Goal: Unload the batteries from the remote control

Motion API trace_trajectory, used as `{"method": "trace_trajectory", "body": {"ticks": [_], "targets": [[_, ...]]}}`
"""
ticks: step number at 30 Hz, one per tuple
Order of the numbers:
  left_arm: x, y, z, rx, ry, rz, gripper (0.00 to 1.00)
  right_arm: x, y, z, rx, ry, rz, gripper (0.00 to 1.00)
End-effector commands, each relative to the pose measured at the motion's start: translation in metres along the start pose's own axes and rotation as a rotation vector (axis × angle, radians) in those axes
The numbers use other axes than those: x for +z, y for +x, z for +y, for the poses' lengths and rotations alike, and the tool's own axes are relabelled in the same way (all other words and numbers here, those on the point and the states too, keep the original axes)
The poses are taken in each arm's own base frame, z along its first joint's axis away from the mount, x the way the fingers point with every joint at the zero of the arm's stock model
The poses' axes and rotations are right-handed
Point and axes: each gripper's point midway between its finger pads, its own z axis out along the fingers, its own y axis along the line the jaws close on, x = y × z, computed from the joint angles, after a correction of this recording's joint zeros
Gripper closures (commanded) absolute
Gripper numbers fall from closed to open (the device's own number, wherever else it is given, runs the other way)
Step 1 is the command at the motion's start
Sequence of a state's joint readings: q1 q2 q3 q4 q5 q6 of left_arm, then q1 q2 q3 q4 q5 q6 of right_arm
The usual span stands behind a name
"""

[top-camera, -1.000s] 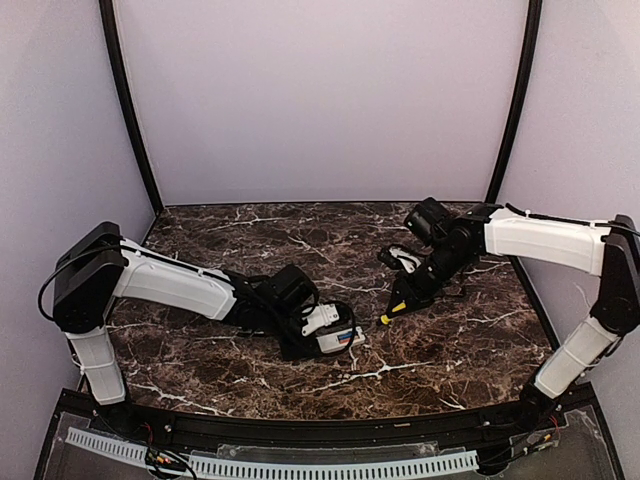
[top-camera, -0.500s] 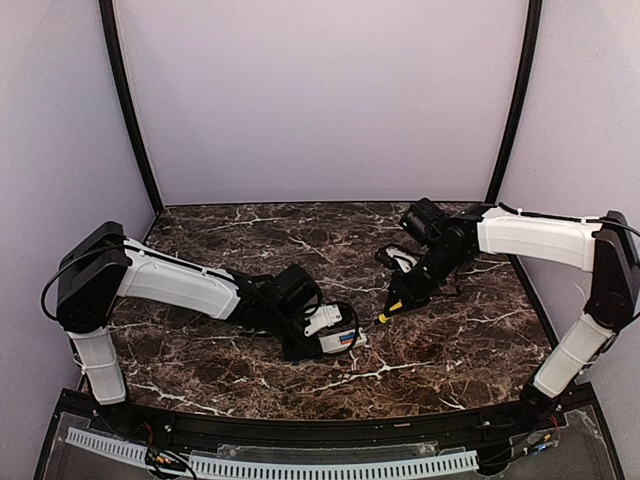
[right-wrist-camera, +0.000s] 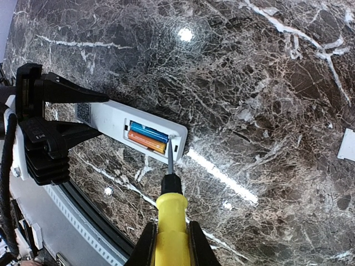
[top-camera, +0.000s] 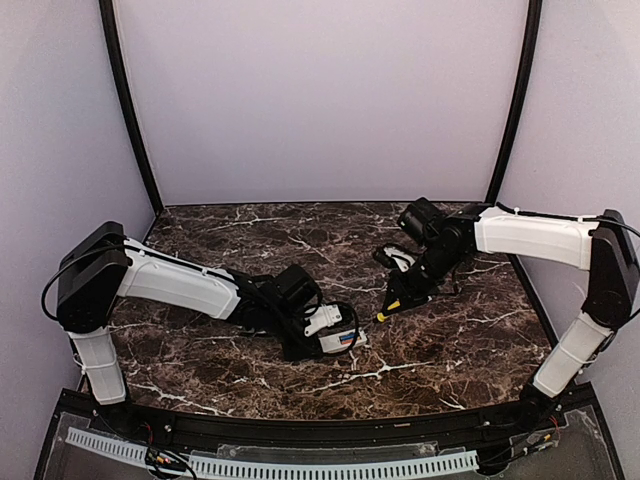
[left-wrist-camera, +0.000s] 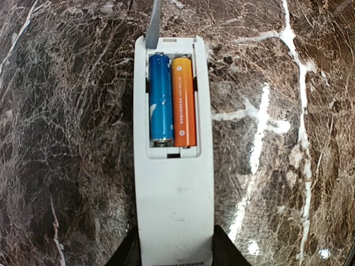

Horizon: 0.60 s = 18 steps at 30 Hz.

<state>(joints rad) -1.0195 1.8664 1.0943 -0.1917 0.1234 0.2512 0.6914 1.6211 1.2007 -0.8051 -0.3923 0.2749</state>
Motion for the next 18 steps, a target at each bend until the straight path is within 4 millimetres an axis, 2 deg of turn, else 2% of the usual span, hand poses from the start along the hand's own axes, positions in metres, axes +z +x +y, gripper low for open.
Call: {"method": "trace_trajectory", "body": {"ticks": [1, 18], "targets": [[-0.0002, 0.0004, -0.0034, 0.008, 0.007, 0.018, 1.00, -0.0002, -0.0072, 0.0051, -0.006, -0.007, -0.018, 1.00], [0.0015, 0.0010, -0.0008, 0.007, -0.003, 0.026, 1.00, -0.0039, -0.0018, 0.0109, -0.007, -0.019, -0.009, 1.00]]}}
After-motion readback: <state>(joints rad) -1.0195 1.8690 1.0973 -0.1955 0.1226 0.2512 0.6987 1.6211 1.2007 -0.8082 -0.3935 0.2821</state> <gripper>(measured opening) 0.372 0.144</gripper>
